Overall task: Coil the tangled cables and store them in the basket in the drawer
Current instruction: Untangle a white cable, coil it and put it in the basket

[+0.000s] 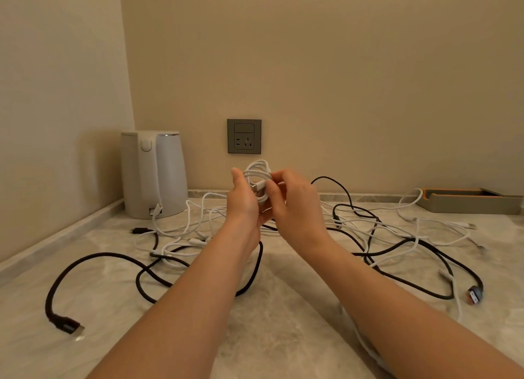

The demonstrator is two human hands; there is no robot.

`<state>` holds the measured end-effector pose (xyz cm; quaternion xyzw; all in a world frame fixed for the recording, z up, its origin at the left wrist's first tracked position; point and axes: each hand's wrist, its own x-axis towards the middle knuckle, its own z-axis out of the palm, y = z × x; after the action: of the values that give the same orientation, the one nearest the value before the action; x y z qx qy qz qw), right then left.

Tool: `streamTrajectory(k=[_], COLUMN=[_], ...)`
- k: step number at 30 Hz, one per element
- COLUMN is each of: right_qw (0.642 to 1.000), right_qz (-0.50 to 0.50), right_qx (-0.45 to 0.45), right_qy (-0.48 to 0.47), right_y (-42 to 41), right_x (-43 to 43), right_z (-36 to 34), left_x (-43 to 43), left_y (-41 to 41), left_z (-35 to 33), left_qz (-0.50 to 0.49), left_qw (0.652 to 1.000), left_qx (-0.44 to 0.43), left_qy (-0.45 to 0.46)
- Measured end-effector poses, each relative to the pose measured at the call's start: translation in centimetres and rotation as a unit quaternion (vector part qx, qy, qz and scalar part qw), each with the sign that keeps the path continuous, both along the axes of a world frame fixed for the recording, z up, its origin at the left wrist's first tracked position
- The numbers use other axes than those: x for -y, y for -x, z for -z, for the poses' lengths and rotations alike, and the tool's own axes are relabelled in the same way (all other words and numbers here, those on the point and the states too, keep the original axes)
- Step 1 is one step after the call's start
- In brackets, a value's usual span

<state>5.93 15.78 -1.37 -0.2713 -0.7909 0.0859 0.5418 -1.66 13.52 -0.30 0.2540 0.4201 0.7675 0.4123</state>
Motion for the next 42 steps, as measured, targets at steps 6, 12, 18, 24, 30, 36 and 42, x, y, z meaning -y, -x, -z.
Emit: streamTrajectory(k=[6,12,18,24,30,36,42], right_qw=[1.0,0.995,0.956,0.928,0.92,0.934,0.931], right_qz=[0.023,-0.048,-0.153,-0.196,-0.199,-0.177,-0.174], right_qx=[0.001,-0.074,-0.074,-0.023,0.003,-0.008,-0.083], right_qy=[-0.018,0.053,0.237,0.316,0.339,0.311,0.309], right_y=[0.3,-0.2,-2.3,-3.8,-5.7,-8.1,-11.4], right_x=[0.5,0.4,-0.8,-2.0,-1.0,2.8,8.0], right_z=[-0.2,-0.3,-1.8,-3.1,-3.5,-3.0,-1.6], left_x=[-0.4,-0.1,0.4,1.0,1.9,5.9,11.2], left_y=[-0.8,-1.0,-1.6,-1.8,-2.8,-4.6,-6.5], left_z=[0.4,0.3,0.5,-0.4,-0.9,-0.5,-0.4], left_qz=[-0.125,-0.074,0.059,0.05,0.062,0.057,0.034], left_qw=[0.992,0.997,0.998,0.991,0.99,0.986,0.957], left_qx=[-0.017,0.001,-0.03,-0.098,-0.091,-0.129,-0.287], left_qy=[-0.003,-0.019,0.008,0.07,0.086,0.091,0.039])
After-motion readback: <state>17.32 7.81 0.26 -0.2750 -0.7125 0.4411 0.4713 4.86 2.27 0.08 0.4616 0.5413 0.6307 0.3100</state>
